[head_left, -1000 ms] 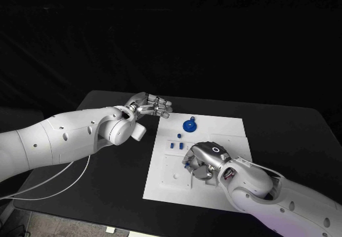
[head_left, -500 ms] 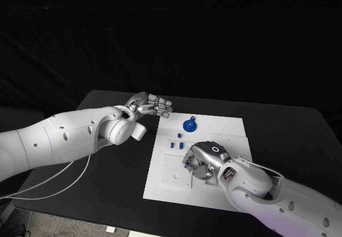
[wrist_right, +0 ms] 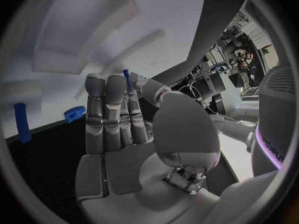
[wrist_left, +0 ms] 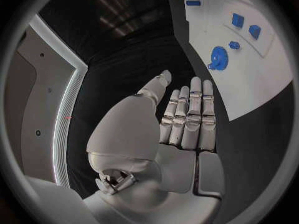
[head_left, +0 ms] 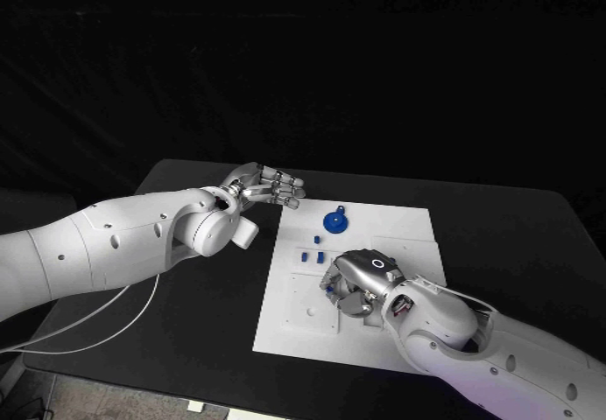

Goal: Assemble the parts on the task board

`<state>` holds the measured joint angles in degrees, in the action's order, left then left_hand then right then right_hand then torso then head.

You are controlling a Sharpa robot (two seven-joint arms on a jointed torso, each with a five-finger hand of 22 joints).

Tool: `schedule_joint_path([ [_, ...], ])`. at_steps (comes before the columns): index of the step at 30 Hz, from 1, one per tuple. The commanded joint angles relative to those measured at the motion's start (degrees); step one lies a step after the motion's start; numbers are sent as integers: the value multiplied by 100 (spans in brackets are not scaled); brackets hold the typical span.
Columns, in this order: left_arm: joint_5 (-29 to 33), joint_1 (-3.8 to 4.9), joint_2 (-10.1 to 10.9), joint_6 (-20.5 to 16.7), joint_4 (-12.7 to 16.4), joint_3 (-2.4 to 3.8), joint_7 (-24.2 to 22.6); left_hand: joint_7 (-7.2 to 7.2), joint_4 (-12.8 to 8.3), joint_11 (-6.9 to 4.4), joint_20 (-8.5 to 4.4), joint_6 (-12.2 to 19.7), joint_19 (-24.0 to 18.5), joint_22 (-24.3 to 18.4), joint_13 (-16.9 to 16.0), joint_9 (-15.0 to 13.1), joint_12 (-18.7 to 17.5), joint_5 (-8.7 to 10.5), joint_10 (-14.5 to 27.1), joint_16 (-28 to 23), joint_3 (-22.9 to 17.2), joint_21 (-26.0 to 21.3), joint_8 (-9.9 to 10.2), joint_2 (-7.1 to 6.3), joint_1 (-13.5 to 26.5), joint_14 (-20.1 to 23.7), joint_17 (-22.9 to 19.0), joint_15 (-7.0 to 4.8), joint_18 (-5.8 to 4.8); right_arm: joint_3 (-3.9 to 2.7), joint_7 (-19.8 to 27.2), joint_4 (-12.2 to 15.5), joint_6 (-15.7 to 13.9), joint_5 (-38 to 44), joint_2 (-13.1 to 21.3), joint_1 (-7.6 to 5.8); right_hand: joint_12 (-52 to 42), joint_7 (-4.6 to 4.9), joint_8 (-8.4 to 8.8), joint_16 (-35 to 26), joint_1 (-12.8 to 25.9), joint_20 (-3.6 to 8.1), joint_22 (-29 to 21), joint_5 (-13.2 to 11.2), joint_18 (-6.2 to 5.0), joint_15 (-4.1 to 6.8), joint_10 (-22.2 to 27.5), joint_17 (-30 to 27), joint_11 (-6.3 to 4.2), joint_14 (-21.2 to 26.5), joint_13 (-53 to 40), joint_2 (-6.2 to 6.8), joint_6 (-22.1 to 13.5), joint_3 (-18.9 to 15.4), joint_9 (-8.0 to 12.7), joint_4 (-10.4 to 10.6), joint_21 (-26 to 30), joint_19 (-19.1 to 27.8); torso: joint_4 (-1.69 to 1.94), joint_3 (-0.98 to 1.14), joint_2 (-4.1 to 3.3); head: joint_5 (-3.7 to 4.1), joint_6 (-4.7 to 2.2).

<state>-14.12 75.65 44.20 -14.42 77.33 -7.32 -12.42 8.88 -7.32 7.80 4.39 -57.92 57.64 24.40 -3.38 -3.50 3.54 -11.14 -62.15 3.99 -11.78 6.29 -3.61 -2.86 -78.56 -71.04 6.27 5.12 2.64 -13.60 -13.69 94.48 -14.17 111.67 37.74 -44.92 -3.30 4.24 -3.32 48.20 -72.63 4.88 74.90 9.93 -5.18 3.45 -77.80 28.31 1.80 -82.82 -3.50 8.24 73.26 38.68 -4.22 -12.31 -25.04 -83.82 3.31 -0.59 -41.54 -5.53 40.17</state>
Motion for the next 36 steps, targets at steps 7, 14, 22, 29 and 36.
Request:
schedule_joint_path([
  [7, 29, 6, 0, 69, 14, 6, -24, 1, 41, 5, -19, 58, -10, -48, 3, -9, -17, 16, 30, -19, 3, 42, -12, 44, -1, -1, 8, 12, 12, 35, -99, -50, 329, 40, -21, 12, -11, 27, -33, 17, -17, -1, 265, 155, -104, 14, -43, -20, -38, 6, -2, 38, -24, -63, 12, -5, 77, -70, -5, 5, -4, -12, 17],
  [14, 29, 6, 6, 71, 17, 6, -19, 1, 41, 5, -19, 58, -10, -48, 3, -9, -17, 16, 30, -19, 3, 42, -12, 44, -1, -1, 8, 12, 12, 40, -105, -54, 312, 31, -22, 12, -9, 27, -32, 22, 46, -17, 231, 304, -90, 6, 19, -26, -44, 6, 0, 79, -63, -399, 16, 64, 136, -80, -3, 6, -2, -8, 27],
  [22, 29, 6, 11, 72, 18, 6, -14, 1, 41, 5, -19, 58, -10, -48, 3, -9, -17, 16, 30, -19, 3, 42, -12, 44, -1, -1, 8, 12, 12, 42, -85, -56, 216, -15, -11, 12, -7, 24, -29, 9, 118, -33, 129, 194, -63, -10, 158, -46, -24, -4, 4, 139, -172, -765, 32, 263, 325, -143, -6, 9, -2, -9, 33],
  [29, 29, 6, 14, 72, 17, 6, -12, 1, 41, 5, -19, 58, -10, -48, 3, -9, -17, 16, 30, -19, 3, 42, -12, 44, -1, -1, 8, 12, 12, 42, -26, -59, -83, -149, 3, 12, -15, 234, -26, 3, 118, -164, 15, 54, -191, -163, 1093, -63, 264, 0, 12, 441, -913, -1014, 60, 385, 560, -182, -6, 8, -3, -3, 24],
  [36, 29, 6, 22, 70, 14, 6, -15, 4, 51, 6, -18, 74, -9, -64, 2, -8, -17, 23, 33, -18, 10, 44, -11, 44, 3, -1, 8, 13, 12, 42, 39, 9, -414, -257, 70, 12, -16, 261, -29, -37, -257, -277, -252, -10, -360, -241, 1572, -142, 370, 6, 11, 446, -1176, -2353, 62, 852, 989, -244, -8, 8, -1, 18, 10],
])
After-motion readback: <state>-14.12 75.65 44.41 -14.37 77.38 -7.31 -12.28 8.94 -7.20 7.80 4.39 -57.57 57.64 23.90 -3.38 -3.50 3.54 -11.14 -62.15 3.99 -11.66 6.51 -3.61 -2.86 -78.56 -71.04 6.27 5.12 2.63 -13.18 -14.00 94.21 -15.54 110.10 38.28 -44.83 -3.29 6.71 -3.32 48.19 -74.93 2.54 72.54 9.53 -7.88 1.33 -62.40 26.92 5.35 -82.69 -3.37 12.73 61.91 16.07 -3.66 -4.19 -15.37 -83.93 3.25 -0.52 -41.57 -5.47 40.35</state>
